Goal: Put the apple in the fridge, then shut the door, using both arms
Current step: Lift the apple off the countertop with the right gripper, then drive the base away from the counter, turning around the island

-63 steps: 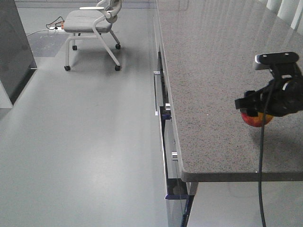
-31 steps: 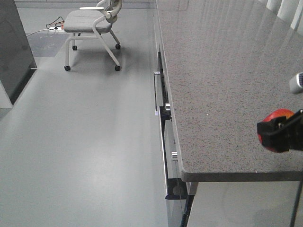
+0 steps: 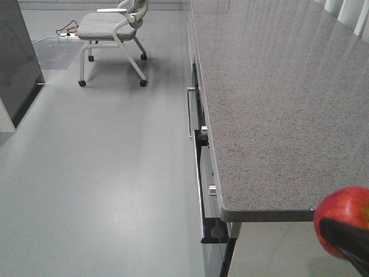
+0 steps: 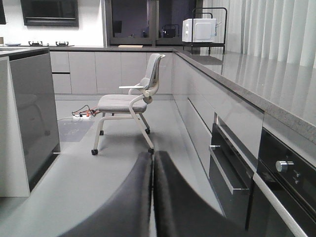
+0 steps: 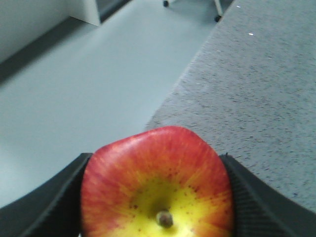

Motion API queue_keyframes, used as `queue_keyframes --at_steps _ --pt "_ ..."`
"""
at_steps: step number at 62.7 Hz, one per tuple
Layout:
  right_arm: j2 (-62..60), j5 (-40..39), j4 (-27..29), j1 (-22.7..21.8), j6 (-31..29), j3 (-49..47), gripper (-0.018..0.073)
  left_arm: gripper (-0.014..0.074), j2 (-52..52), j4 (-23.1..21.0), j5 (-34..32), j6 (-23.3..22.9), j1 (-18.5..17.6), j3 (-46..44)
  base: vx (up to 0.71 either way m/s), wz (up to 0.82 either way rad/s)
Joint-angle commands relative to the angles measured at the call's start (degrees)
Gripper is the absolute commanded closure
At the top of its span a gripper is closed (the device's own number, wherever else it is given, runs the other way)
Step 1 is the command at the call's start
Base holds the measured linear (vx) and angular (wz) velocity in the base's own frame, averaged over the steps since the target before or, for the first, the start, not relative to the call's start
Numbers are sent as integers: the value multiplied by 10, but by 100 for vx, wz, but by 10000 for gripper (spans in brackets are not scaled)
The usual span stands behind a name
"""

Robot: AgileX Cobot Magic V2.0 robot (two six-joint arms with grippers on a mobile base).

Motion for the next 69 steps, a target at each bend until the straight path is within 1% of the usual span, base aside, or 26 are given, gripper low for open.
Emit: queue_keyframes --at_steps 1,12,21,33,42,69 --pt "-35 1 27 1 -5 -16 204 603 -9 -2 -42 -2 2 12 0 0" --pt "-111 49 46 0 0 -16 204 603 -9 -2 -42 -2 2 12 0 0" --pt "-169 79 46 0 1 -16 204 603 -9 -2 -42 -2 2 12 0 0" --pt "-216 114 46 0 1 -16 204 603 -9 -2 -42 -2 2 12 0 0" --pt "-224 133 50 0 1 -16 204 603 -9 -2 -42 -2 2 12 0 0" --pt "-224 134 50 0 -1 -16 204 603 -9 -2 -42 -2 2 12 0 0"
